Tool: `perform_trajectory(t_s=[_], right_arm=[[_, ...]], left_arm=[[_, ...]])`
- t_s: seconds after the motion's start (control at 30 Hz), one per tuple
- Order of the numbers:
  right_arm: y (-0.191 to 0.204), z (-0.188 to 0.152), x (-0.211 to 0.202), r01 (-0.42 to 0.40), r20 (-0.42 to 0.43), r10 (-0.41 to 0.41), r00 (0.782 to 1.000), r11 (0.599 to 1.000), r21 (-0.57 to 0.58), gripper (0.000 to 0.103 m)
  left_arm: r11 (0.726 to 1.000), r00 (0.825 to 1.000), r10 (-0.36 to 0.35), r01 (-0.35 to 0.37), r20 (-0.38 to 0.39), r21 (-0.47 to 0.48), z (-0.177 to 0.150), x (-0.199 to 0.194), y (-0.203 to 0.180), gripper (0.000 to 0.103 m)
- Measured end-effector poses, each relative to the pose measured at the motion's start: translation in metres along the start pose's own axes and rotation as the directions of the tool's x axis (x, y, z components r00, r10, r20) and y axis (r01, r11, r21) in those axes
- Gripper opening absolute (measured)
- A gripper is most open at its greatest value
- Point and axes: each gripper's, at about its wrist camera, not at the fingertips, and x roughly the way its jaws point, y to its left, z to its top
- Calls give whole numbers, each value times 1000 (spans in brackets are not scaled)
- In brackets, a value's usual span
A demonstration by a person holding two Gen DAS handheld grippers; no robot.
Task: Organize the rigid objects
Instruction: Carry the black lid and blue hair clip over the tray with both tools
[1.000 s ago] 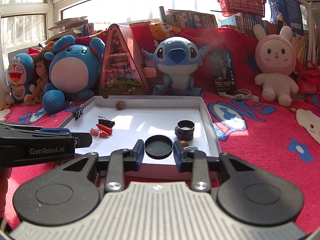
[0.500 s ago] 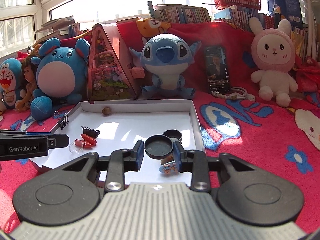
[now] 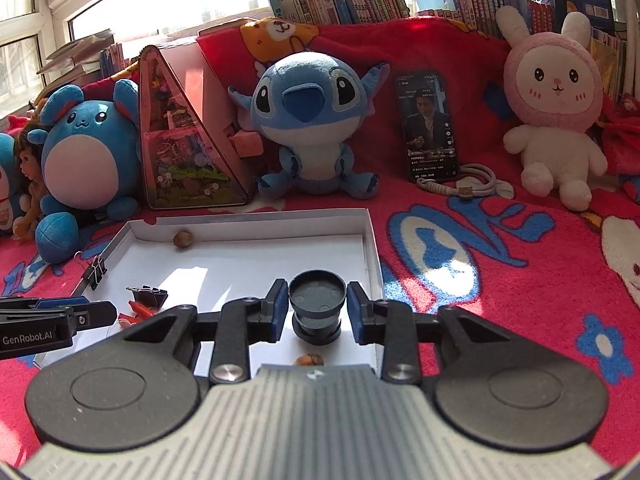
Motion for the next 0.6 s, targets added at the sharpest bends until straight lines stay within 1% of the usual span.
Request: perform_trajectory(t_s=[0.13,0.23,0.37,0.5,0.6], right_arm=[[-3,5,11,-3,-33,4,999,1000,15,37],[0,13,22,-10,-58,11,998,1000,3,37],[3,29,43,-17,-107,20,994,999,29,37],[6,36,64,1,-150,1,989,1000,16,37],[8,37,76,20,-169,-19,985,1000,3,37]], left_arm=[[1000,1000,13,-13,-13,1,5,8,2,35],[1000,1000,13,-13,-19,3,19,18,0,35],[1000,999,29,-29,-16,-4,40,34,-2,35],[999,998,53,-52,-42,13,52,53,-7,35],[998,996,55,-55,-68,6,55,66,-6,35]])
